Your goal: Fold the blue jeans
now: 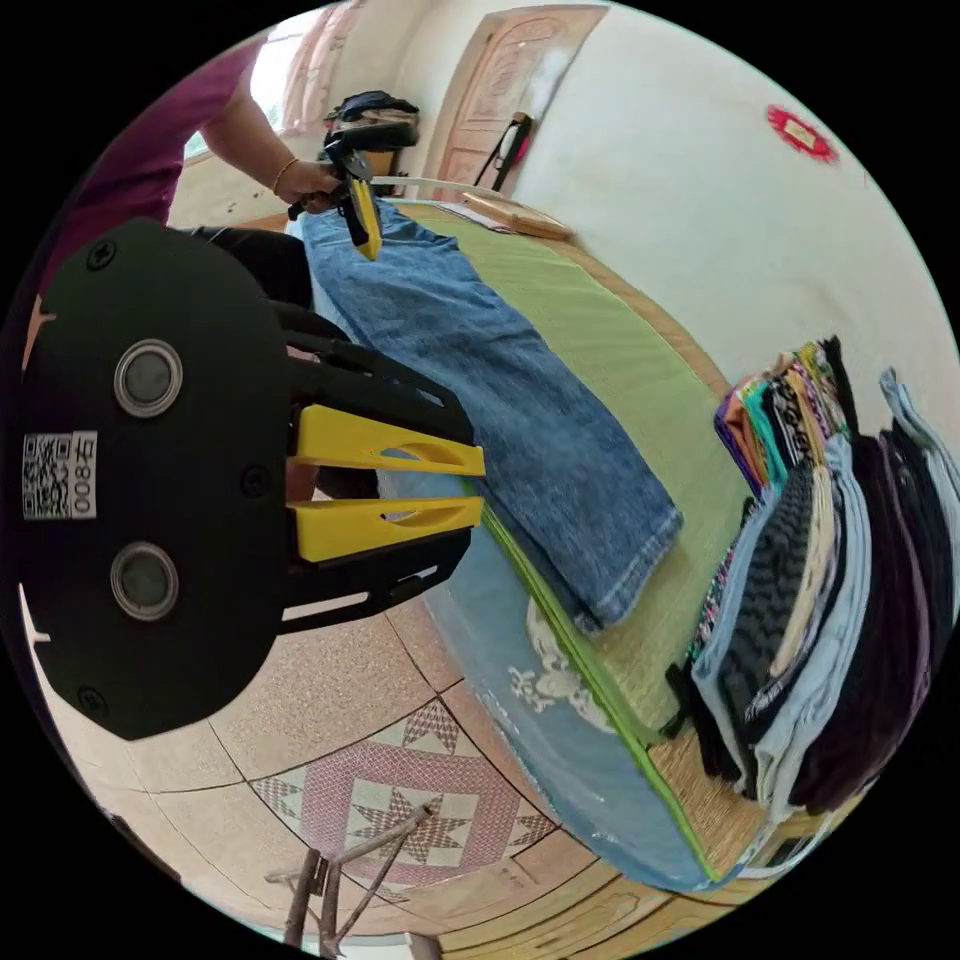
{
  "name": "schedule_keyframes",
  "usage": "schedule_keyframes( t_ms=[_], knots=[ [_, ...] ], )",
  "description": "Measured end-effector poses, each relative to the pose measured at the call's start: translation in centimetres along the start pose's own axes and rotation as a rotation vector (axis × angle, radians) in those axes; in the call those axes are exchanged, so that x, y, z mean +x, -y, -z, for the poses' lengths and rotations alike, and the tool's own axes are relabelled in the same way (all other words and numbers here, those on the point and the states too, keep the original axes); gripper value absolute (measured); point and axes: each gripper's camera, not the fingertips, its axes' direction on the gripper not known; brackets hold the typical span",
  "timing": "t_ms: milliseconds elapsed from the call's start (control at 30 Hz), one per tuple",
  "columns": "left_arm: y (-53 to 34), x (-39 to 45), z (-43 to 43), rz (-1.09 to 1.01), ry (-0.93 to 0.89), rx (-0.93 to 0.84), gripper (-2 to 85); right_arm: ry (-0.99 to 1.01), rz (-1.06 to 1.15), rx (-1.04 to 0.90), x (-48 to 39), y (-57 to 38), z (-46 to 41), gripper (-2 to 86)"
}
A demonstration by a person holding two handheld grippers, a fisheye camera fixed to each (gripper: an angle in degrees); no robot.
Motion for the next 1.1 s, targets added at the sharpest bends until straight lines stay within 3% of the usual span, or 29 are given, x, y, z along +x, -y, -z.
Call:
schedule_keyframes(
  t_ms=[533,1100],
  knots=[
    [10.3,10.3,-8.6,-0.179,-0.038,-0.059,0.0,-0.044,-0.058,0.045,10.5,4.9,0.7,10.4],
    [13.7,13.2,-13.4,-0.199,-0.082,-0.076,0.0,0.162,-0.131,0.06,16.9,4.4,1.0,8.2]
  ],
)
